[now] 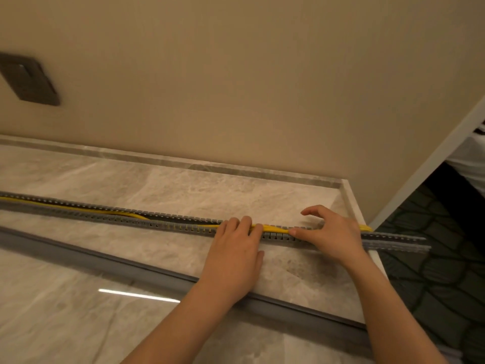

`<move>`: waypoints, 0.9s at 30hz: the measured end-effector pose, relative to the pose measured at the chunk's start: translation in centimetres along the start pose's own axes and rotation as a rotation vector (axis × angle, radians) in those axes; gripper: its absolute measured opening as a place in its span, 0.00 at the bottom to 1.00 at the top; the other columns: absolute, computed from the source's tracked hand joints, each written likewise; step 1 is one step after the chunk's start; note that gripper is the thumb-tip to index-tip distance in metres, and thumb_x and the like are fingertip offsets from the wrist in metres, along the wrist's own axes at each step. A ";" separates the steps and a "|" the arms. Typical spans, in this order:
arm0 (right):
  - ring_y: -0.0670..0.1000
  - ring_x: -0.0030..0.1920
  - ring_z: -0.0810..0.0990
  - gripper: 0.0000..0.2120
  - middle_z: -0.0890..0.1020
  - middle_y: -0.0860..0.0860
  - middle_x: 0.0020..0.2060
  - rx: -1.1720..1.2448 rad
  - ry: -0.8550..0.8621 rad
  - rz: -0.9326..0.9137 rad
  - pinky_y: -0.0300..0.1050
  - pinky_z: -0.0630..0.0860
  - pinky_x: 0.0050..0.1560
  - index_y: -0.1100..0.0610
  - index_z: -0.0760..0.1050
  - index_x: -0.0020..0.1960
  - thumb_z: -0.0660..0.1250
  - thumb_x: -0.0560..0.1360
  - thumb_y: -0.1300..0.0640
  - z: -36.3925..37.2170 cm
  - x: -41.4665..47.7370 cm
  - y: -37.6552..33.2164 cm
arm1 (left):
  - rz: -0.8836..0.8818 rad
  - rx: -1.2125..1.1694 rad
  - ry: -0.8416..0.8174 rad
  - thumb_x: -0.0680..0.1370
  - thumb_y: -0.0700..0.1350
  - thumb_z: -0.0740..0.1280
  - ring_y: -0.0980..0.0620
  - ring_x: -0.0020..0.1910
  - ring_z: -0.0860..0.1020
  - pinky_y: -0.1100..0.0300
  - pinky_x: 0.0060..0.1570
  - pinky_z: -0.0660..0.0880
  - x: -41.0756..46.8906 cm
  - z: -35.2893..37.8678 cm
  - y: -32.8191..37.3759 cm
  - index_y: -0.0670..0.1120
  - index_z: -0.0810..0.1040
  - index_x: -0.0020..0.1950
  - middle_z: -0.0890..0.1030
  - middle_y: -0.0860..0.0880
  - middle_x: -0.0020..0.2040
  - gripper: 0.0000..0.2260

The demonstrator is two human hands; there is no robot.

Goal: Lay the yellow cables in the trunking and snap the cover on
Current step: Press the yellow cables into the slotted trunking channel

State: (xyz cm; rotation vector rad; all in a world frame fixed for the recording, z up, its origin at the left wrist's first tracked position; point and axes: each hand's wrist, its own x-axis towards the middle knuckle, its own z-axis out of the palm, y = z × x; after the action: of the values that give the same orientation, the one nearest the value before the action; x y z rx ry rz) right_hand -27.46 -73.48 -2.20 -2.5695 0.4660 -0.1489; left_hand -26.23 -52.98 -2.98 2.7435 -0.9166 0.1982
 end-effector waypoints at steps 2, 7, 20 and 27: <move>0.51 0.60 0.74 0.25 0.78 0.46 0.60 -0.039 0.000 -0.029 0.49 0.62 0.63 0.41 0.72 0.57 0.68 0.64 0.33 0.1 0.0 0.2 | -0.006 0.020 -0.011 0.77 0.51 0.58 0.46 0.58 0.67 0.55 0.63 0.62 0.1 0.0 0.2 0.47 0.68 0.65 0.70 0.48 0.60 0.18; 0.47 0.70 0.63 0.26 0.72 0.45 0.66 -0.168 -0.059 -0.087 0.51 0.52 0.68 0.41 0.70 0.62 0.62 0.68 0.32 0.5 0.5 0.7 | -0.001 0.072 -0.052 0.77 0.50 0.59 0.44 0.58 0.68 0.52 0.63 0.63 0.3 -0.2 0.5 0.45 0.68 0.65 0.70 0.45 0.59 0.19; 0.48 0.74 0.53 0.24 0.65 0.42 0.71 -0.270 -0.249 0.002 0.54 0.47 0.70 0.35 0.66 0.64 0.59 0.69 0.33 0.3 1.2 -0.1 | -0.028 0.068 -0.085 0.77 0.52 0.59 0.45 0.58 0.69 0.54 0.60 0.66 0.5 -0.6 1.0 0.45 0.71 0.64 0.72 0.45 0.59 0.18; 0.48 0.74 0.53 0.24 0.65 0.43 0.71 -0.295 -0.262 0.038 0.56 0.47 0.70 0.34 0.66 0.64 0.59 0.68 0.33 0.3 1.5 -0.5 | -0.048 0.014 -0.068 0.77 0.52 0.59 0.46 0.58 0.69 0.54 0.59 0.66 0.3 -0.5 1.2 0.44 0.71 0.64 0.72 0.46 0.59 0.18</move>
State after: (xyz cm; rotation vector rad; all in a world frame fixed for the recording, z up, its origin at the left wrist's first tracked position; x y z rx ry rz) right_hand -25.81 -73.45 -2.21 -2.8099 0.4644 0.2881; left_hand -26.71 -53.90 -2.19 2.7981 -0.8680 0.1031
